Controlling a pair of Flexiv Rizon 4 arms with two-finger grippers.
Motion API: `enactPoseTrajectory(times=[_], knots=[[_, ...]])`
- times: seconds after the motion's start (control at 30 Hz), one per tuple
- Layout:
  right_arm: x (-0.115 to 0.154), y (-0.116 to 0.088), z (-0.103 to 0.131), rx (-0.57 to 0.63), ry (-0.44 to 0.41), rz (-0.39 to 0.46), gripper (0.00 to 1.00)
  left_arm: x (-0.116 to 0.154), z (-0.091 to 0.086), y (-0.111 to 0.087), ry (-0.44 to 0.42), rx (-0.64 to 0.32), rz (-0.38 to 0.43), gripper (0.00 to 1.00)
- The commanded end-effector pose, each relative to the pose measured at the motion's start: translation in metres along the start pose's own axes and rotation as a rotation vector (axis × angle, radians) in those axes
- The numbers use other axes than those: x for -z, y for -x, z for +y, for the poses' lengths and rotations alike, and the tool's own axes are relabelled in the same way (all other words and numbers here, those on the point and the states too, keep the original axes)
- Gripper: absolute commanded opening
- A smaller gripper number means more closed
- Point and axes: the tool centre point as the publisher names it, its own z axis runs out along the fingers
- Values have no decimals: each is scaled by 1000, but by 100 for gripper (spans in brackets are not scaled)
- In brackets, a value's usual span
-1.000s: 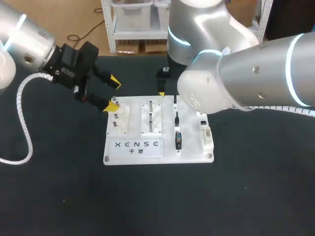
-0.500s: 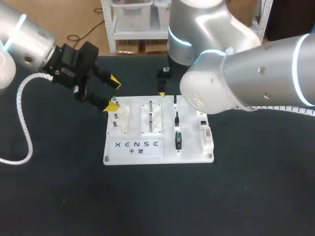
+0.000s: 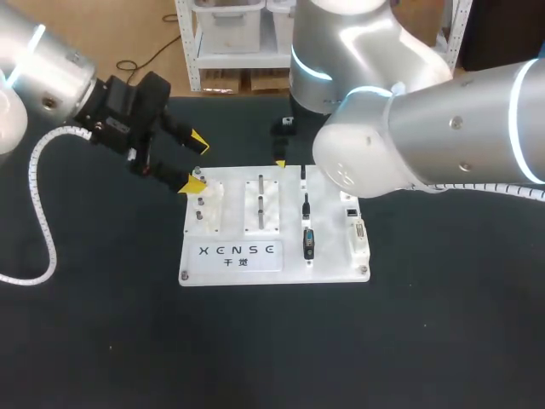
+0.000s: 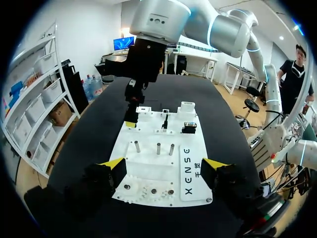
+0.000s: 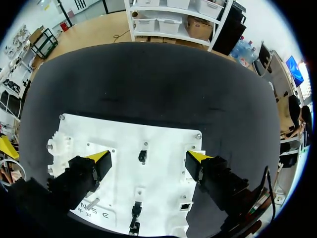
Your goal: Insert the USB connector, Ethernet cable, and multi-pin plug into their matching sockets one by one.
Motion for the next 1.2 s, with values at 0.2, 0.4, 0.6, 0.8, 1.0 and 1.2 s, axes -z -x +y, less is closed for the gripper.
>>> enactPoseTrajectory(times=[0.2,0.4,0.6,0.8,1.0,1.2], knots=[[0,31,4,-5,6,0,100,0,-1,-1,2,-2,-3,100],[-13,71,7,-88,-42,61,100,0,-1,-1,2,-2,-3,100],[-17,69,13,-135,-55,154,100,0,-1,-1,2,-2,-3,100],[-11,44,5,-120,-25,211,100,0,-1,-1,2,-2,-3,100],[-2,16,-7,-92,-2,248,100,0,-1,-1,2,-2,-3,100],[-3,1,-11,-82,4,251,100,0,-1,-1,2,-2,-3,100]])
